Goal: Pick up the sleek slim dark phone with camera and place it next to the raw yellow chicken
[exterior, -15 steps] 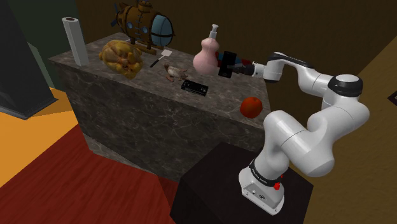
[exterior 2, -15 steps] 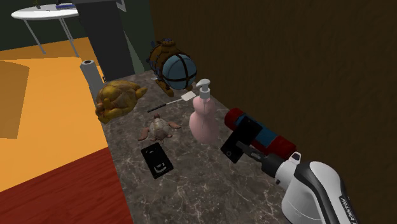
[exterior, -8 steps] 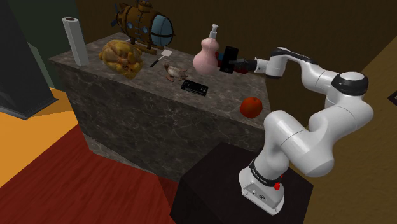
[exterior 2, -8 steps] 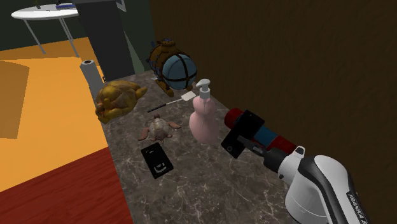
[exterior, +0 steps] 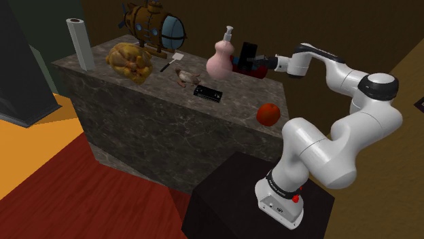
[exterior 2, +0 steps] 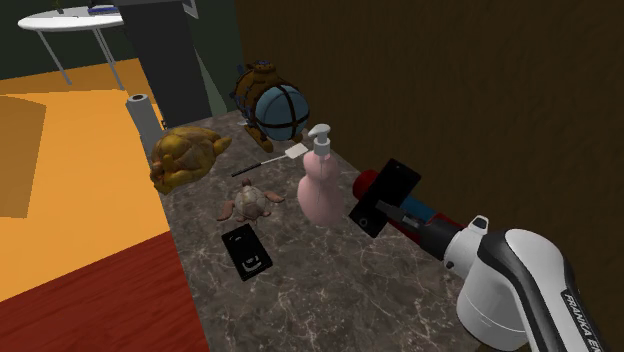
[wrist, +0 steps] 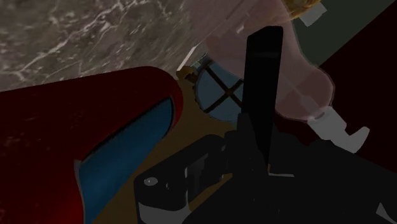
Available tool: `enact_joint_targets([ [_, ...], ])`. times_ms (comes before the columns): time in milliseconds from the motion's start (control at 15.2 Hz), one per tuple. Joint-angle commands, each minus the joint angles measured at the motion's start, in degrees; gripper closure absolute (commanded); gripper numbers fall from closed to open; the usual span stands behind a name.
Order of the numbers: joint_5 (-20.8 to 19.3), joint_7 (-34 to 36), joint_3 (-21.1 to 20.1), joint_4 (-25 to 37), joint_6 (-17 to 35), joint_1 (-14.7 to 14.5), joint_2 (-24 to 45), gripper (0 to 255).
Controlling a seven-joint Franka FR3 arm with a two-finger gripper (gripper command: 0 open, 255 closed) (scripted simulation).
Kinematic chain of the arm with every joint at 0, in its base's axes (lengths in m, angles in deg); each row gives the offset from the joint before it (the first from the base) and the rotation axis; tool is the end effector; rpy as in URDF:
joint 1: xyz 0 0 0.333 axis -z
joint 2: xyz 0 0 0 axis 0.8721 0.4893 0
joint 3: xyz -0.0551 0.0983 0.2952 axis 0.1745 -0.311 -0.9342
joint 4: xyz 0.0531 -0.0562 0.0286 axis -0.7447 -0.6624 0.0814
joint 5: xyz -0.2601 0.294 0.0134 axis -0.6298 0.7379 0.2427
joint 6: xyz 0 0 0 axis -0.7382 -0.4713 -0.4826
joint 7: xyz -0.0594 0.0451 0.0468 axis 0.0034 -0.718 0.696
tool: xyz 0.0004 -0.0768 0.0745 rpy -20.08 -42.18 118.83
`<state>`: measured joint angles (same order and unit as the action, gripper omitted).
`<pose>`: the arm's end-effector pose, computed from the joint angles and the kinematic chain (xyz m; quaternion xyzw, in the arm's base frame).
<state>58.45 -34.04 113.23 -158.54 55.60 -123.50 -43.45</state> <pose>0.4064 -0.5007 0.3594 -0.7514 0.0638 -0.4893 0.4380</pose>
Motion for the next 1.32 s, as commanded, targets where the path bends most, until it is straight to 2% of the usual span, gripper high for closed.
enact_joint_targets([
  [0, 0.3, 0.7, -0.7, 0.2, -0.3, 0.2, 0.6, 255],
  [1254, 2.4, 8.5, -6.9, 4.5, -3.8, 1.5, 6.1, 255],
])
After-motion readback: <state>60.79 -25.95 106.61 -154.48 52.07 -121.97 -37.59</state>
